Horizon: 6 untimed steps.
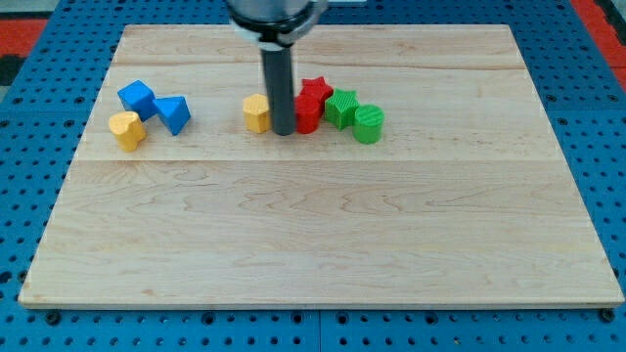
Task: Move the yellow hexagon diagonally top right to the blue cube
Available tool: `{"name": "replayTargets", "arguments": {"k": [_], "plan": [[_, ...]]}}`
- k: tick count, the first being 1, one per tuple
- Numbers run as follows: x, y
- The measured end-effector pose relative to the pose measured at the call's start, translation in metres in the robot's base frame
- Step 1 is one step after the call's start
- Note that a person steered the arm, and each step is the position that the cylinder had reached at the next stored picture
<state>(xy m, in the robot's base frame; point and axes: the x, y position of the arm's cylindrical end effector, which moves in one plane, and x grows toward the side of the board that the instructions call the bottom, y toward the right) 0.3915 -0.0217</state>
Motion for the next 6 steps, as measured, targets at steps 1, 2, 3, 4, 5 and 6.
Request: {"name": "replayTargets", "arguments": {"k": [1,2,3,4,5,6], "plan": [[-0.008,0.035],[-0.008,-0.006],[-0.027,-0.066],[-0.029,-0.138],[-0.030,-0.168],[-0.063,-0.145]]}}
